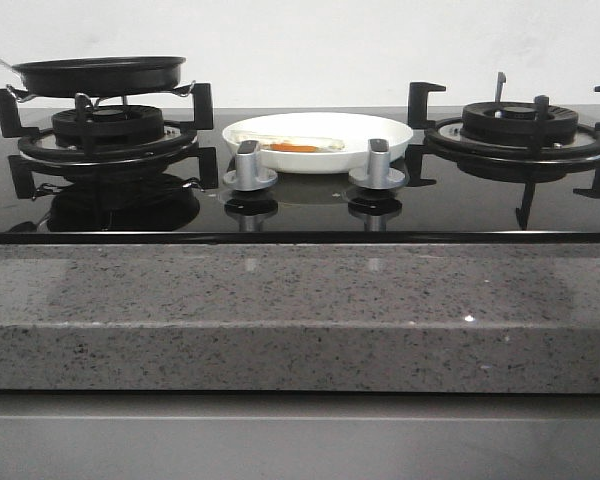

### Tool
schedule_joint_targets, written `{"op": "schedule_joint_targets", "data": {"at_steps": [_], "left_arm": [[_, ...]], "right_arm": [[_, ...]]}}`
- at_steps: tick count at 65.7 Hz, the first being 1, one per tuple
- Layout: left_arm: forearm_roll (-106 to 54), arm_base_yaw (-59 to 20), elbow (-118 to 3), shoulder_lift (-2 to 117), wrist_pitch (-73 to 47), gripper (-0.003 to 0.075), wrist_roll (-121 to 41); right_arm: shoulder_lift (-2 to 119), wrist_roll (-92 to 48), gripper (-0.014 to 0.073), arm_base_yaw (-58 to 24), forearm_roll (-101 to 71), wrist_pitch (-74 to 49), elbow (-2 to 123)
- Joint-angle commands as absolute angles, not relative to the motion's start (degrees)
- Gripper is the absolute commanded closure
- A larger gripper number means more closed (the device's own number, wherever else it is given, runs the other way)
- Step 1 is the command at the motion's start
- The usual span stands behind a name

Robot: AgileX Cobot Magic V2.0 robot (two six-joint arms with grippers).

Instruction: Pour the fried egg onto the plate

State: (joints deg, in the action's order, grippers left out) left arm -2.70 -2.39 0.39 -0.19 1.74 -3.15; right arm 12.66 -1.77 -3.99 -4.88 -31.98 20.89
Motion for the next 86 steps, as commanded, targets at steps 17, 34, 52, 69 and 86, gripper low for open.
{"op": "schedule_joint_targets", "data": {"at_steps": [17,34,52,69,86], "left_arm": [[-3.05,-2.41,0.59,-0.98,6.39,0.0740,-2.60],[-3.05,-2.41,0.59,-0.98,6.39,0.0740,-2.60],[-3.05,-2.41,0.59,-0.98,6.39,0.0740,-2.60],[-3.05,-2.41,0.59,-0.98,6.39,0.0740,-2.60],[-3.05,-2.41,0.59,-0.98,6.39,0.0740,-2.60]], "right_arm": [[0.59,-2.48,0.0702,-0.84,-4.61,-8.41,4.85],[-1.69,-2.48,0.0702,0.25,-4.66,-1.35,-1.06],[-1.69,-2.48,0.0702,0.25,-4.66,-1.12,-1.06],[-1.69,-2.48,0.0702,0.25,-4.66,-1.12,-1.06],[-1.69,-2.48,0.0702,0.25,-4.66,-1.12,-1.06]]}}
